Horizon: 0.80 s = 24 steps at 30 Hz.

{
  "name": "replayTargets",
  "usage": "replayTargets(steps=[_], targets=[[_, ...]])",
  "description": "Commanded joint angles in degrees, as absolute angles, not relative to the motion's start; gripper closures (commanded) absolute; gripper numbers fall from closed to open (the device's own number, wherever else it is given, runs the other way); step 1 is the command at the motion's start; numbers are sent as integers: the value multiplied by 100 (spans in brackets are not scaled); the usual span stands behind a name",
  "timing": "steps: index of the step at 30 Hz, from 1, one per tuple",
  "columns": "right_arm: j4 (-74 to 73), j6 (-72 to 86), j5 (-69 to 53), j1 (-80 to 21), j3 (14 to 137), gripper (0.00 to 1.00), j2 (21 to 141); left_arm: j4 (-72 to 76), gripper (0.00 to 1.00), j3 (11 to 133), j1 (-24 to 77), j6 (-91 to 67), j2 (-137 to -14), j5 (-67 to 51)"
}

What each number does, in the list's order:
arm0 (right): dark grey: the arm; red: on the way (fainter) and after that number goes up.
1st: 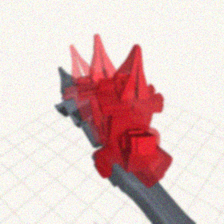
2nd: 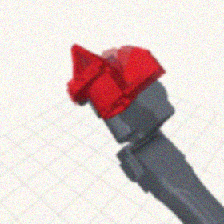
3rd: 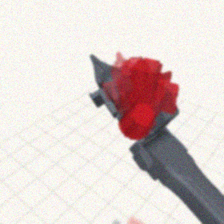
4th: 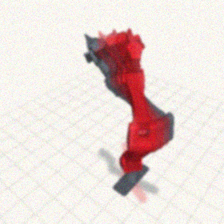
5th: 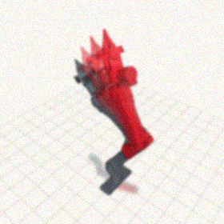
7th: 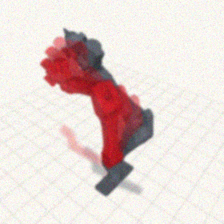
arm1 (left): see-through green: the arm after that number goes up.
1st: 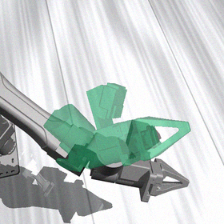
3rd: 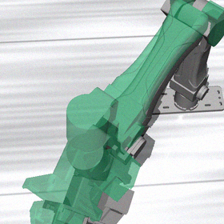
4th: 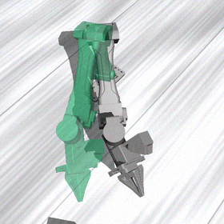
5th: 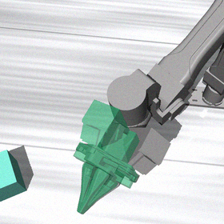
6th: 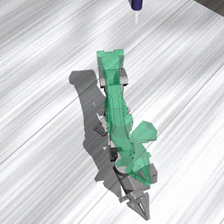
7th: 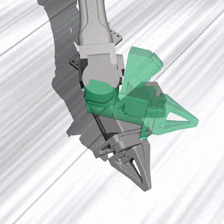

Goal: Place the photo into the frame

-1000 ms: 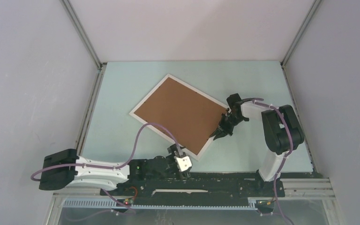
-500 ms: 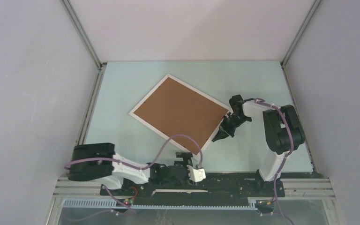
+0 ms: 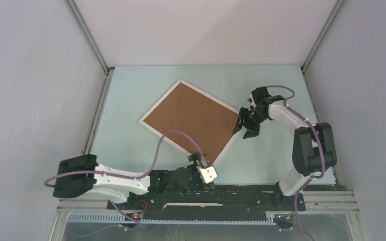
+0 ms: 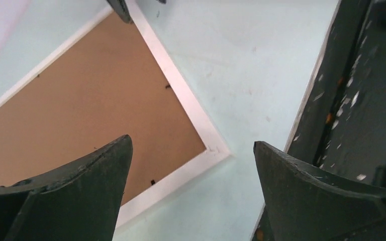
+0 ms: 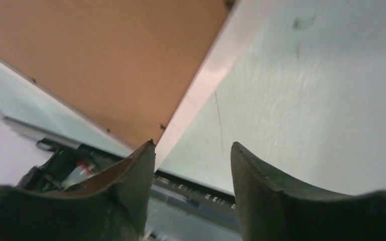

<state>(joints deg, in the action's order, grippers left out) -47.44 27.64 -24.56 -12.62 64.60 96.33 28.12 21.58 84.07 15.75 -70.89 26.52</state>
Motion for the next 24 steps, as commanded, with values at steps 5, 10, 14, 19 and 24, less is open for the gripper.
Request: replayTargets(steps=[5, 10, 14, 19, 24], targets=[[-3721, 672, -849, -1261, 8217, 22, 10246, 1425, 0, 2722, 7164, -1025, -5875, 1285], [-3805, -64, -653, -1266, 9457, 20, 11292, -525, 0, 3391, 6271, -2927, -5669, 1429], [-4390, -615, -1073, -1261, 10557, 30, 12161, -1169, 0, 3338, 5257, -4292, -5486, 698], [-4774, -843, -1336, -1192, 10990, 34, 12711, -1628, 0, 2940, 4242, -5513, -5634, -464], [-4638, -868, -1496, -1143, 10615, 39, 12754, -1213, 0, 2321, 3636, -6488, -5932, -966]])
